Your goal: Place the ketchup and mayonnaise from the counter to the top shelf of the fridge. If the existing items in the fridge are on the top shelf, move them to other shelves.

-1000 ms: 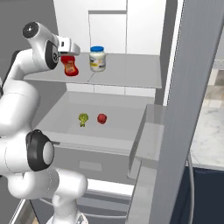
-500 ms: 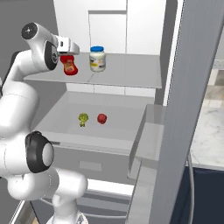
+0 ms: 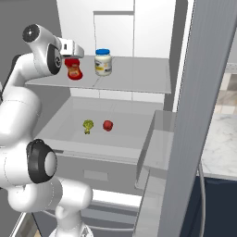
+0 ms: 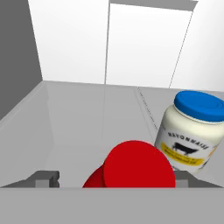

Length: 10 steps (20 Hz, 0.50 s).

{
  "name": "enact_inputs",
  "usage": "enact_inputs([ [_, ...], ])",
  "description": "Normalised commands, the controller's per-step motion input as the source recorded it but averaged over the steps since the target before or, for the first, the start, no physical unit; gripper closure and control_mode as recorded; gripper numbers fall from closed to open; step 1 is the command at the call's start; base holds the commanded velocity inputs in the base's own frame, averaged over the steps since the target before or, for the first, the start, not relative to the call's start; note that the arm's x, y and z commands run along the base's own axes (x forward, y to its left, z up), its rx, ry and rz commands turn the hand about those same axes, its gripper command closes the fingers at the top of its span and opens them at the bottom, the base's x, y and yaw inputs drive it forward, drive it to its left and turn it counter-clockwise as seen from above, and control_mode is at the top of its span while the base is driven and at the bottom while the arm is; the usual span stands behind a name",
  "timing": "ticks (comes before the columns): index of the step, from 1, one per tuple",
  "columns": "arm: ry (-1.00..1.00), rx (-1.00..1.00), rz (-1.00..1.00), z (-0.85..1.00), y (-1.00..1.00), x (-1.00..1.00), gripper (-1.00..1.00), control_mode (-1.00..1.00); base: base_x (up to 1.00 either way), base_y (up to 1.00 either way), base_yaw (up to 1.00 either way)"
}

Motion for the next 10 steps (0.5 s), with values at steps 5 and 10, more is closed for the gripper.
enact_inputs([
  [5, -0.04, 0.0, 0.0, 0.0, 0.0, 0.0, -1.0, -1.0, 0.0, 0.0, 0.0],
  [10, -0.1, -0.02, 0.0, 0.0, 0.0, 0.1, -1.0, -1.0, 0.0, 0.0, 0.0],
])
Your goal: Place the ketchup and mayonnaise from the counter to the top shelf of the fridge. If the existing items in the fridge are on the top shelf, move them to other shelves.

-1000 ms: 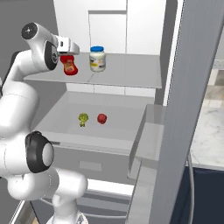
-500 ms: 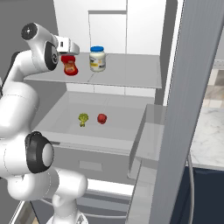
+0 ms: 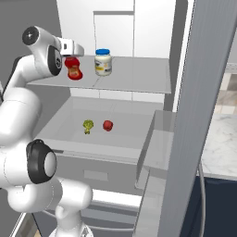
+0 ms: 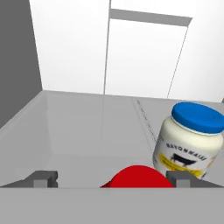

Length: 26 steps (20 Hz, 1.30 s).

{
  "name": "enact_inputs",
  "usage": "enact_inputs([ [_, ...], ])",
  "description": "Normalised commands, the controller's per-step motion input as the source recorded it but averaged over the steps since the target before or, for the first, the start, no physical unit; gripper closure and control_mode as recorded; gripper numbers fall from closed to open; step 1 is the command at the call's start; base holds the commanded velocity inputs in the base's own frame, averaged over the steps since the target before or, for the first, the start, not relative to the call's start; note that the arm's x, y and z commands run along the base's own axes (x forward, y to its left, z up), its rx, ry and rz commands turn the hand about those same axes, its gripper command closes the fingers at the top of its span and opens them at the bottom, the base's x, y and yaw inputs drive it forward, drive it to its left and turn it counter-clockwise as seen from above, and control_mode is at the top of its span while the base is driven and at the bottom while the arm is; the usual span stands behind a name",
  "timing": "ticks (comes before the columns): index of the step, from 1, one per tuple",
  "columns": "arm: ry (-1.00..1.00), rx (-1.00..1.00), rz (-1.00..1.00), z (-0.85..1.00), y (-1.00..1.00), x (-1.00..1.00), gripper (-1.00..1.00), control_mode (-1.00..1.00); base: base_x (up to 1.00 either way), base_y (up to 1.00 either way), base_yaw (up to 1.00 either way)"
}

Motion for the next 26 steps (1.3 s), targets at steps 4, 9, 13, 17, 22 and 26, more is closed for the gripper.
enact_inputs([
  [4, -0.15, -0.06, 0.0, 0.0, 0.0, 0.18, -1.0, -1.0, 0.0, 0.0, 0.0],
  [9, -0.16, -0.05, 0.0, 0.0, 0.0, 0.08, -1.0, -1.0, 0.0, 0.0, 0.0],
  [13, -0.16, -0.04, 0.0, 0.0, 0.0, 0.05, -1.0, -1.0, 0.0, 0.0, 0.0],
  [17, -0.16, -0.04, 0.0, 0.0, 0.0, 0.07, -1.0, -1.0, 0.0, 0.0, 0.0],
  [22, -0.12, -0.02, 0.0, 0.0, 0.0, 0.03, -1.0, -1.0, 0.0, 0.0, 0.0],
  [26, -0.07, 0.0, 0.0, 0.02, 0.0, 0.0, -1.0, -1.0, 0.0, 0.0, 0.0],
])
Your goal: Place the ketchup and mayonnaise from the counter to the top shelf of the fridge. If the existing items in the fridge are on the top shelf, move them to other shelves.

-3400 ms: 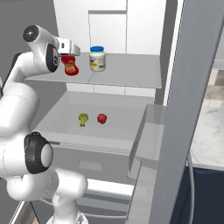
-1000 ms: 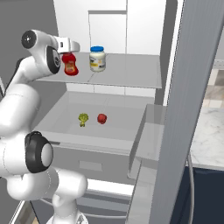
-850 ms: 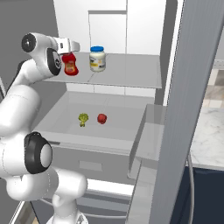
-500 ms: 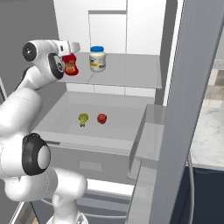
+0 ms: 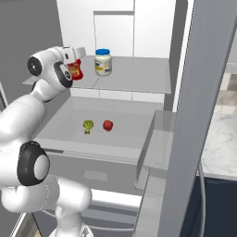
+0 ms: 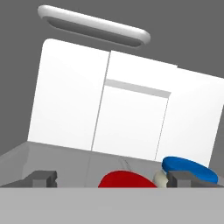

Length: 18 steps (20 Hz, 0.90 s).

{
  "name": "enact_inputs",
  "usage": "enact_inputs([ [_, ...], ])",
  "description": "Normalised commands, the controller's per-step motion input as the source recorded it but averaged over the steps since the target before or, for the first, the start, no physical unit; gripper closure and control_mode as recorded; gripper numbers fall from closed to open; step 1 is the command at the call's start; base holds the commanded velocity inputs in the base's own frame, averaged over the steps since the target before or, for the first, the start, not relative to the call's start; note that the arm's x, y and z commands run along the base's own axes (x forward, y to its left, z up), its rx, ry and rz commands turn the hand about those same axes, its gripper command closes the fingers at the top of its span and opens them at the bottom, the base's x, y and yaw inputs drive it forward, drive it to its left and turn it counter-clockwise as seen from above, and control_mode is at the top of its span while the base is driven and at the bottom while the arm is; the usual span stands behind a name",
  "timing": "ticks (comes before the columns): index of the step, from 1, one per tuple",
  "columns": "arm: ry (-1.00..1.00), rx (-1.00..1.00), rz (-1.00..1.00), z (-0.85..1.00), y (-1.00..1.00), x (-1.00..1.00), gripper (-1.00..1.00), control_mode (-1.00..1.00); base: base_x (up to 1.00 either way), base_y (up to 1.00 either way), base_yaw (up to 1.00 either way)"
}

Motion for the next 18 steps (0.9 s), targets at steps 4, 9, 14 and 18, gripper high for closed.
enact_inputs([
  [4, -0.05, 0.0, -0.01, 0.05, 0.0, 0.06, -1.0, -1.0, 0.0, 0.0, 0.0],
  [9, -0.05, 0.0, -0.01, 0.04, 0.0, 0.06, -1.0, -1.0, 0.0, 0.0, 0.0],
  [14, -0.03, 0.0, -0.01, 0.03, 0.0, 0.05, -1.0, -1.0, 0.0, 0.0, 0.0],
  [18, 0.0, 0.0, 0.0, 0.01, 0.0, 0.0, -1.0, -1.0, 0.0, 0.0, 0.0],
])
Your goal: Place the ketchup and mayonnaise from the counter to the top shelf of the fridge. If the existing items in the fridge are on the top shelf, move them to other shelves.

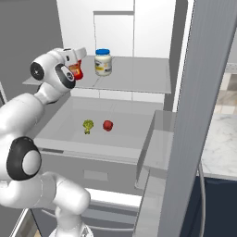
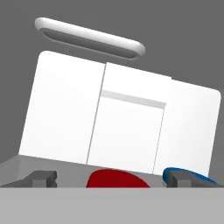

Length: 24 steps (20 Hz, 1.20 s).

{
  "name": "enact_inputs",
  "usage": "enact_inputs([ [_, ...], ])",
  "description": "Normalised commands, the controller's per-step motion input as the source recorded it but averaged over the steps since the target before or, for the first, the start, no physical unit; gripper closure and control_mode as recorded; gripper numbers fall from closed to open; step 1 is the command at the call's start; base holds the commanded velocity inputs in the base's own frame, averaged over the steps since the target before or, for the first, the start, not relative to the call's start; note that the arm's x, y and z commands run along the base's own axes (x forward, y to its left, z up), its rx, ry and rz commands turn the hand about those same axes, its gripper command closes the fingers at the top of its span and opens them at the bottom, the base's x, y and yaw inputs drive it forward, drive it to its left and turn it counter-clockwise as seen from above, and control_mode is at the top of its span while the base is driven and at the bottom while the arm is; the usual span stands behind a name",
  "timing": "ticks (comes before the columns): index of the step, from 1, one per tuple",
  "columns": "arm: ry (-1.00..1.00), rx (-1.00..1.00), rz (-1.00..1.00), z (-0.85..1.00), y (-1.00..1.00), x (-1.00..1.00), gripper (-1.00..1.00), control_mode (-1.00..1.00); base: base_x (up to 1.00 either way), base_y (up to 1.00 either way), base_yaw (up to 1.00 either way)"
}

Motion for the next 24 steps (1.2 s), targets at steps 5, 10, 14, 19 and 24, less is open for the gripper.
enact_inputs([
  [5, -0.04, 0.0, 0.0, 0.28, 0.0, -0.42, -1.0, -1.0, 0.0, 0.0, 0.0],
  [10, -0.07, 0.0, -0.02, 0.68, 0.0, -0.92, -1.0, -1.0, 0.0, 0.0, 0.0],
  [14, -0.01, 0.02, -0.04, 0.47, -0.03, -1.0, -1.0, -1.0, 0.0, 0.0, 0.0],
  [19, 0.0, 0.08, -0.03, 0.1, -0.35, -1.0, -1.0, -1.0, 0.0, 0.0, 0.0],
  [24, 0.07, 0.03, 0.0, -0.11, -0.54, -1.0, -1.0, -1.0, 0.0, 0.0, 0.0],
])
